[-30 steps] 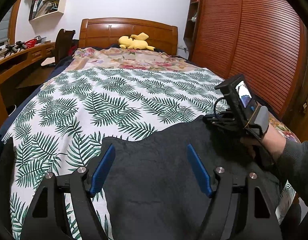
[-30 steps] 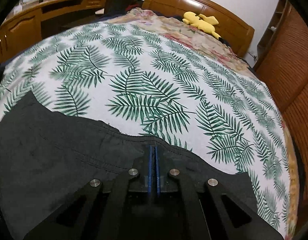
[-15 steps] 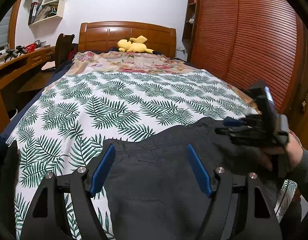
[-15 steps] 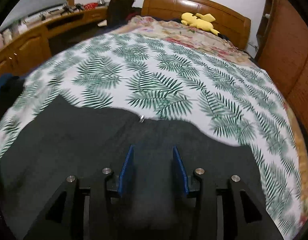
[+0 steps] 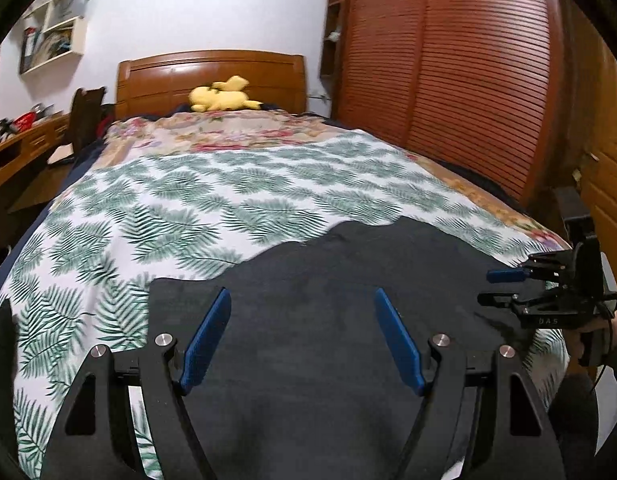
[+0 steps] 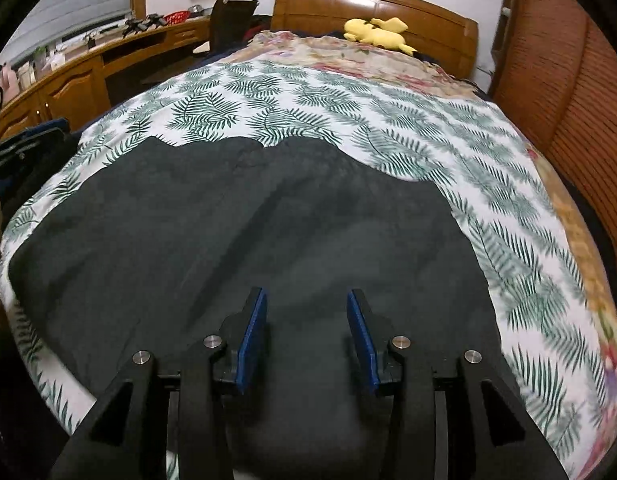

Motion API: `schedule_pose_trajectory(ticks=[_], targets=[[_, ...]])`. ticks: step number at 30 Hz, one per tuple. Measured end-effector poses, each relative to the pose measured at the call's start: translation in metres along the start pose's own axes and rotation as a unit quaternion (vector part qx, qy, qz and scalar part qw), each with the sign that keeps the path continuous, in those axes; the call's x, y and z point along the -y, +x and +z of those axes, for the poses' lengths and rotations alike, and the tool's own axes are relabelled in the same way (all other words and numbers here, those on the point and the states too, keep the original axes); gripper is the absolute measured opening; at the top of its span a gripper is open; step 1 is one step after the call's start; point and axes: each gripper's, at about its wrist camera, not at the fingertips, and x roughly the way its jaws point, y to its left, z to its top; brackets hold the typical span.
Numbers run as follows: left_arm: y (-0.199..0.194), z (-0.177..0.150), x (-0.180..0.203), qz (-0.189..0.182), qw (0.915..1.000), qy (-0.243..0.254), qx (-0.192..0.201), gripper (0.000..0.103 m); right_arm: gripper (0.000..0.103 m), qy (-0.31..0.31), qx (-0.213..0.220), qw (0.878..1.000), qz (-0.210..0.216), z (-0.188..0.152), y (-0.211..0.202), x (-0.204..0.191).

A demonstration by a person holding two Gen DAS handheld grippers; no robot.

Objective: Fold large clothes
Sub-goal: 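Press and smooth the folded jacket with the right tool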

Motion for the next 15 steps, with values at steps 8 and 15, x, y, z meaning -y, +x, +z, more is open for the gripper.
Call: schedule_pose_trajectory(ticks=[8, 15], targets=[[-0.008, -0.023, 0.042, -0.015, 0.9991, 0.034, -0.022, 0.075, 0.043, 0.025, -0.035, 0.999, 0.019, -0.042, 0.009, 0.009], [-0.016, -0.054, 0.055, -0.024, 0.9985, 0.017, -0.047, 0.075, 0.043, 0.03, -0.025, 0.999, 0.004, -0.042, 0.01, 0.008]])
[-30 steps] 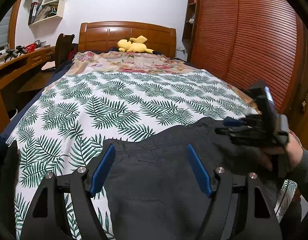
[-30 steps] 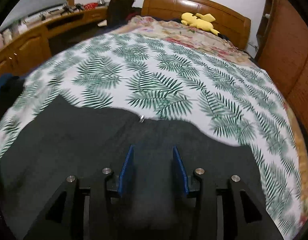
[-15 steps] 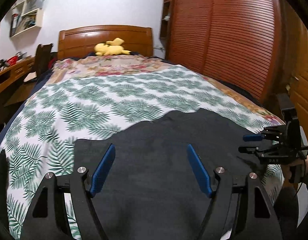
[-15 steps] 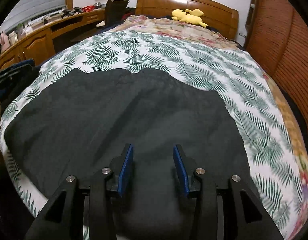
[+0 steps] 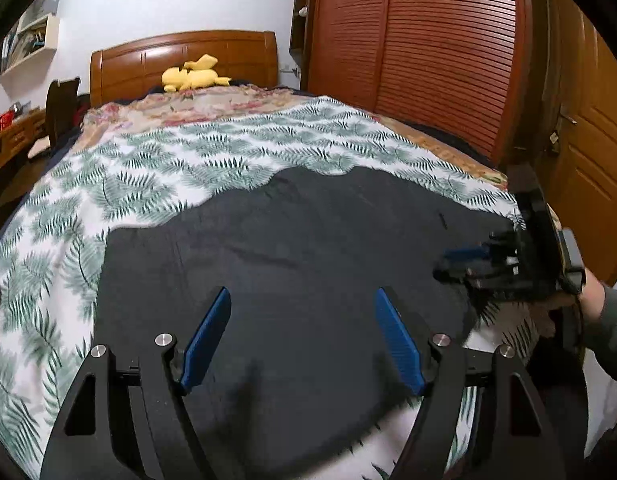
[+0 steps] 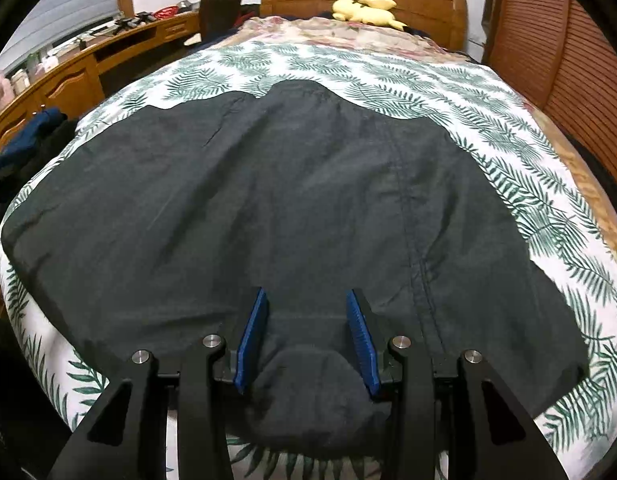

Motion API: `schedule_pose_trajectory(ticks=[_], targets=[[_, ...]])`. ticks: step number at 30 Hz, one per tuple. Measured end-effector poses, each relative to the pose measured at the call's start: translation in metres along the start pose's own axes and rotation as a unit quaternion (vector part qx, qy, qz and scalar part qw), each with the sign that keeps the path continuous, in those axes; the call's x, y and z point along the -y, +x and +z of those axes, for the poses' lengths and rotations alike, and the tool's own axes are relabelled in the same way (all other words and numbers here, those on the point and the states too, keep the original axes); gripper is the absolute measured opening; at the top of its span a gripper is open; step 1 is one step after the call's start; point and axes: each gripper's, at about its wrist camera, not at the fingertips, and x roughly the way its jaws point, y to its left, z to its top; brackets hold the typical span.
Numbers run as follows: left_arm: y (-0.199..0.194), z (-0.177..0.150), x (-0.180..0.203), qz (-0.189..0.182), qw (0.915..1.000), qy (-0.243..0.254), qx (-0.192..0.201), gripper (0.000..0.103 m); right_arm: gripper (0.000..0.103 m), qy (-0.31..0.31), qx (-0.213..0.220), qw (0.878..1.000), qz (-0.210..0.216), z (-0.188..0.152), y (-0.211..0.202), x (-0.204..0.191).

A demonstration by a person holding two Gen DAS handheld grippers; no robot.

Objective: Fold large clothes
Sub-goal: 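Press and smooth the folded jacket with the right tool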

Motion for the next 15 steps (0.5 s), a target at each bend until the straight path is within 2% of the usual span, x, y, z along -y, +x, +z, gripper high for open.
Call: schedule_pose_trajectory(ticks=[3, 10, 15], targets=[[-0.004, -0.014, 0.001, 0.008, 0.9999, -0.004, -0.009, 0.075, 0.043, 0.004, 0.011, 1.0, -0.01, 0.004, -0.013, -0.011], [-0.023, -0.032, -0.01, 0.018, 0.9997, -0.014, -0.005, 0.075, 0.043, -0.009, 0.048, 0.999, 0.024, 0.004, -0.049, -0.052], [-0.03, -0.035, -0.022, 0.021, 0.9994, -0.027, 0.002, 0.075, 0.043, -0.032, 0.037, 0.998, 0.044, 0.001, -0.041, -0.077]])
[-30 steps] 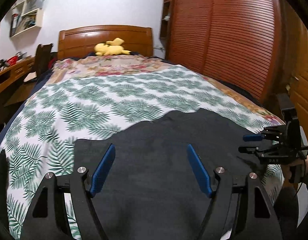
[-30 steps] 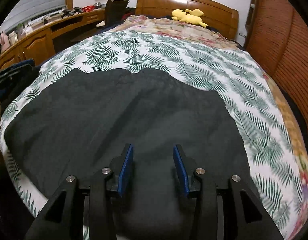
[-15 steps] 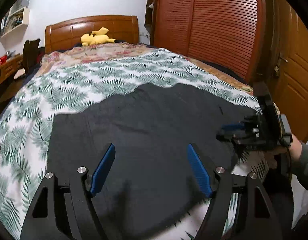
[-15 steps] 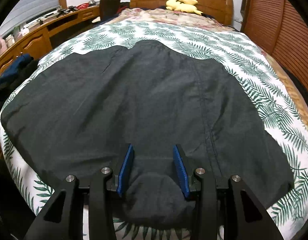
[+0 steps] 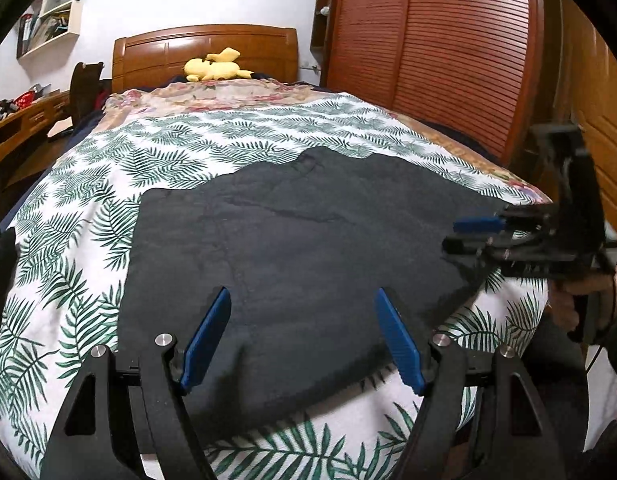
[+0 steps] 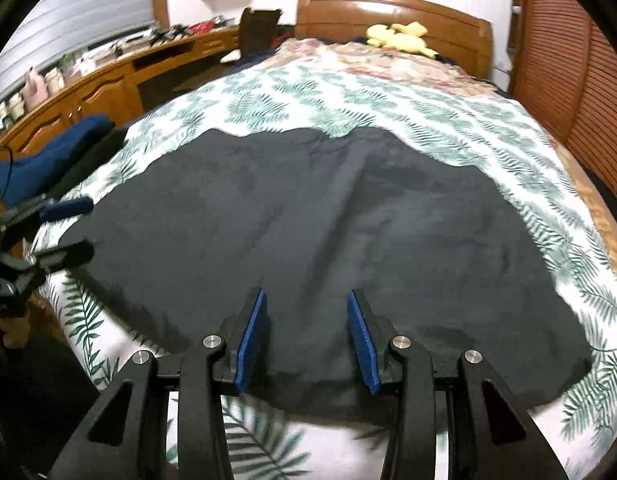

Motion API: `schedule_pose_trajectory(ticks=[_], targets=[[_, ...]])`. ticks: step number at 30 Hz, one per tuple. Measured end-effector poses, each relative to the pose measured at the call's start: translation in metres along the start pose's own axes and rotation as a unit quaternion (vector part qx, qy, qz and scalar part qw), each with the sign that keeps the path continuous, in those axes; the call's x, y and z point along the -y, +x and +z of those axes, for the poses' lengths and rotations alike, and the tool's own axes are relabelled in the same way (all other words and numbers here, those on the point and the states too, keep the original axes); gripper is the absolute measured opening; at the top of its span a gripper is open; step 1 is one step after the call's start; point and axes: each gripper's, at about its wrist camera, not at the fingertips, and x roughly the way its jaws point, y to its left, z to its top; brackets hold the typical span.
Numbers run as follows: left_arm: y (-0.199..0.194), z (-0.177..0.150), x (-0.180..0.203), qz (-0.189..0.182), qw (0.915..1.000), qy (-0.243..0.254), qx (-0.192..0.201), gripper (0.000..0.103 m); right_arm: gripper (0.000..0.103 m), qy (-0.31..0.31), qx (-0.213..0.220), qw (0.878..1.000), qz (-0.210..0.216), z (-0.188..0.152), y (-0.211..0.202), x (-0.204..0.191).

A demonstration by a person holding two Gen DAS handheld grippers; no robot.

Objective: Fold large clothes
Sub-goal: 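Press and smooth the folded jacket with the right tool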

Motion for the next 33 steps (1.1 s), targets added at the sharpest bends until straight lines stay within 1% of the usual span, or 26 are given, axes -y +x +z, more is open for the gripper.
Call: schedule_pose_trajectory(ticks=[3, 7, 10, 15, 18, 21, 23, 25, 28, 31, 33], targets=[[-0.003, -0.003, -0.006, -0.001, 1.0, -0.004, 0.001, 0.075, 0.045, -0.003, -0.018, 1.0, -0.005, -0.008, 0.017, -0.004], [-0.007, -0.007, -0.01, -0.002, 1.0, -0.005, 0.003, 0.075, 0.048, 0.005, -0.013, 1.0, -0.012, -0.013, 0.027, 0.0], [-0.007, -0.009, -0.01, 0.001, 1.0, -0.001, 0.002, 0.075, 0.049, 0.016, -0.011, 1.0, -0.011, -0.013, 0.029, 0.0], [-0.003, -0.008, -0.009, -0.001, 1.0, -0.002, -0.002, 0.075, 0.049, 0.016, -0.009, 1.0, -0.018, -0.013, 0.03, -0.007], [-0.002, -0.005, -0.005, -0.001, 1.0, 0.0, 0.003, 0.075, 0.049, 0.013, -0.013, 1.0, -0.021, -0.012, 0.031, -0.008], [-0.001, 0.0, 0.0, -0.003, 1.0, 0.0, 0.008, 0.075, 0.05, 0.011, -0.017, 1.0, -0.021, -0.007, 0.023, -0.005], [0.002, 0.003, 0.004, -0.005, 0.9999, 0.002, 0.01, 0.075, 0.051, 0.016, -0.014, 0.999, -0.024, -0.006, 0.012, 0.001], [0.005, 0.006, 0.01, -0.008, 0.9999, 0.006, 0.01, 0.075, 0.051, 0.018, -0.01, 0.999, -0.036, -0.008, 0.0, 0.012], [0.011, 0.01, 0.018, -0.014, 0.9998, 0.012, 0.009, 0.075, 0.051, 0.026, -0.005, 0.998, -0.064, -0.013, -0.018, 0.033], [0.017, 0.015, 0.029, -0.023, 0.9995, 0.018, 0.008, 0.075, 0.051, 0.048, -0.003, 0.994, -0.094, -0.021, -0.032, 0.062], [0.021, 0.019, 0.037, -0.03, 0.9993, 0.022, 0.008, 0.075, 0.054, 0.065, -0.006, 0.991, -0.114, -0.026, -0.04, 0.081]])
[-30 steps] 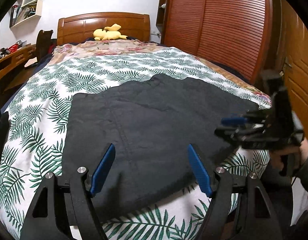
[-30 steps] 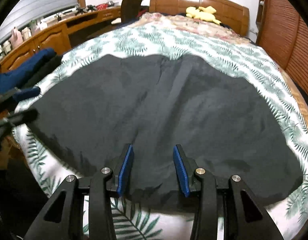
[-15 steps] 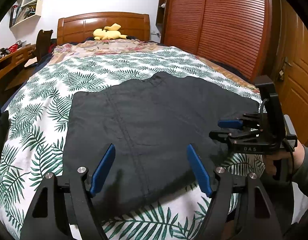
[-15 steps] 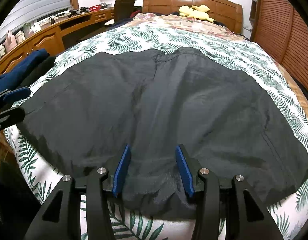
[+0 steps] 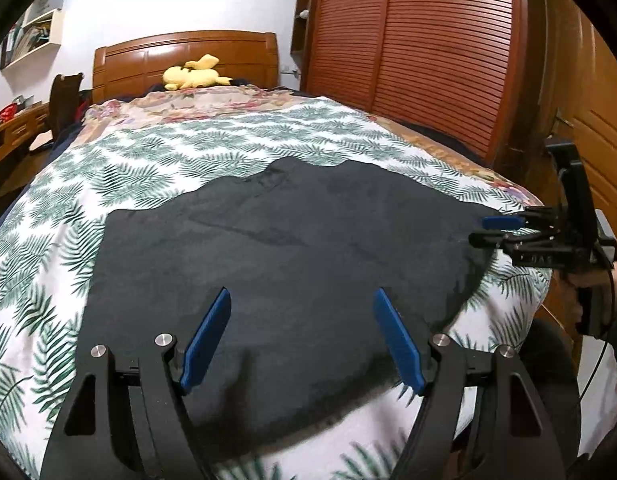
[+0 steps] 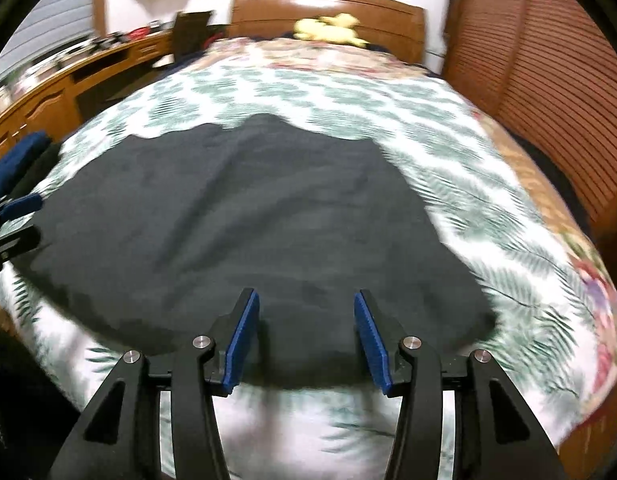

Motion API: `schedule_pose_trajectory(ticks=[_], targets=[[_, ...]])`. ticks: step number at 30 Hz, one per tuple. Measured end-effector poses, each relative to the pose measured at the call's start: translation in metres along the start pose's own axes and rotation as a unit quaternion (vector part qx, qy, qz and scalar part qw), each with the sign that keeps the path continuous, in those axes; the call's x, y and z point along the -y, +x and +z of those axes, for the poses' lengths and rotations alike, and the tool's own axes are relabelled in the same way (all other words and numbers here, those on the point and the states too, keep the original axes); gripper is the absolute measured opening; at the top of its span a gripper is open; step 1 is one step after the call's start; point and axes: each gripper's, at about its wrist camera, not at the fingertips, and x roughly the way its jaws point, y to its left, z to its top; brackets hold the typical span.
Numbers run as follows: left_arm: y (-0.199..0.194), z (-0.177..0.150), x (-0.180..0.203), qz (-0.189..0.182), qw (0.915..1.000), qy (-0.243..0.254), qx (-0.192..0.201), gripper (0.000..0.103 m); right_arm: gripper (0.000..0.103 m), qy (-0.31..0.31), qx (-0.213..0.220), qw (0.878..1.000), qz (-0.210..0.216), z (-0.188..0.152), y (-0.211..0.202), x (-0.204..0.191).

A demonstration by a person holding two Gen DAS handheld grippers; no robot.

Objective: Fold large clothes
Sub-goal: 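Press and smooth the folded jacket with the right tool, then grasp the black jacket's side edge with the right tool and fold it over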

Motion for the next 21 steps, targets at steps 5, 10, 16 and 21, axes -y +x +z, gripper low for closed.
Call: schedule_pose_trajectory(ticks=[5, 10, 16, 21], targets=[[0.013, 0.006, 0.02, -0.013, 0.9998, 0.014, -0.006, 0.075, 0.059, 0.039, -0.012, 0.999, -0.033, -0.005, 0.0, 0.046], [0.025, 0.003, 0.037, -0.022, 0.9991, 0.031, -0.02, 0.075, 0.064, 0.071, -0.025, 0.996, -0.04, -0.007, 0.01, 0.071], [0.031, 0.0, 0.044, -0.02, 0.9983, 0.044, -0.033, 0.075, 0.075, 0.089, -0.039, 0.994, -0.041, -0.011, 0.028, 0.077], [0.038, -0.002, 0.05, -0.019, 0.9975, 0.051, -0.045, 0.075, 0.08, 0.146, -0.051, 0.988, -0.014, -0.015, 0.046, 0.097]])
